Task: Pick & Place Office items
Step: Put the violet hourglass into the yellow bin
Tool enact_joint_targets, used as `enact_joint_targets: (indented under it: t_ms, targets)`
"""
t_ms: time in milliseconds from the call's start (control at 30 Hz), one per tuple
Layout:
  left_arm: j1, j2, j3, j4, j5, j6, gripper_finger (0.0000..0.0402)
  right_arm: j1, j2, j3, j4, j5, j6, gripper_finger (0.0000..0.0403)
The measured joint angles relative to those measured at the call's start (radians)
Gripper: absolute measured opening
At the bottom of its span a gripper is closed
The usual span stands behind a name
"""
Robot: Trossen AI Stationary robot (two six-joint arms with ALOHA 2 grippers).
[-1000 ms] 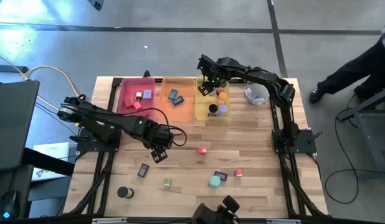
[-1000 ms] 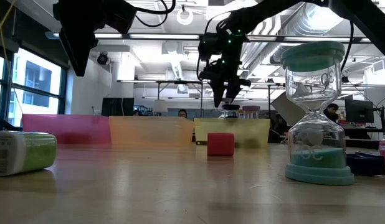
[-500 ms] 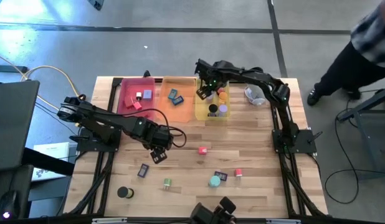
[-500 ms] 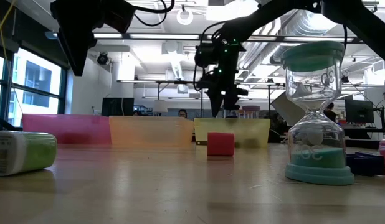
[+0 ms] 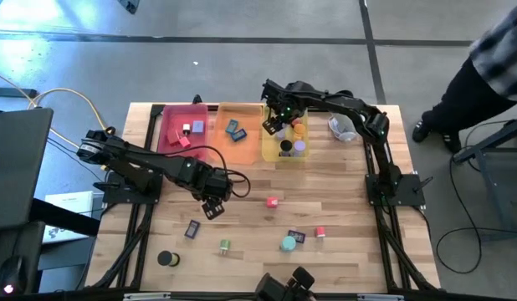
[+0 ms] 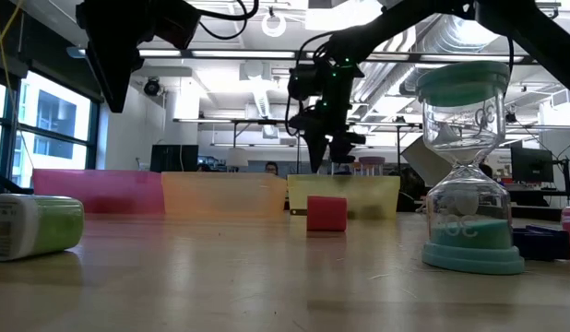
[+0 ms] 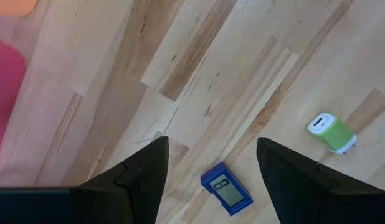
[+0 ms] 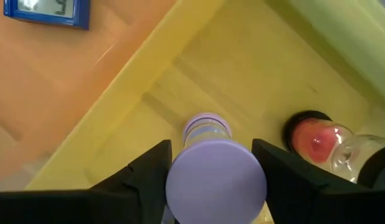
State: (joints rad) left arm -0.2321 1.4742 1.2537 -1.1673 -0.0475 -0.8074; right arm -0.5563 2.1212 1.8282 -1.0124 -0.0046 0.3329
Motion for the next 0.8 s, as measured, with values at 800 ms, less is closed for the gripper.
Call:
enact_joint_targets:
  t_ms: [800]
  targets:
    - [-0.026, 0.0, 0.0, -0.02, -0.017, -0.016, 0.0236, 0.018, 0.0, 0.0, -0.007, -0.002, -0.014, 0.0213]
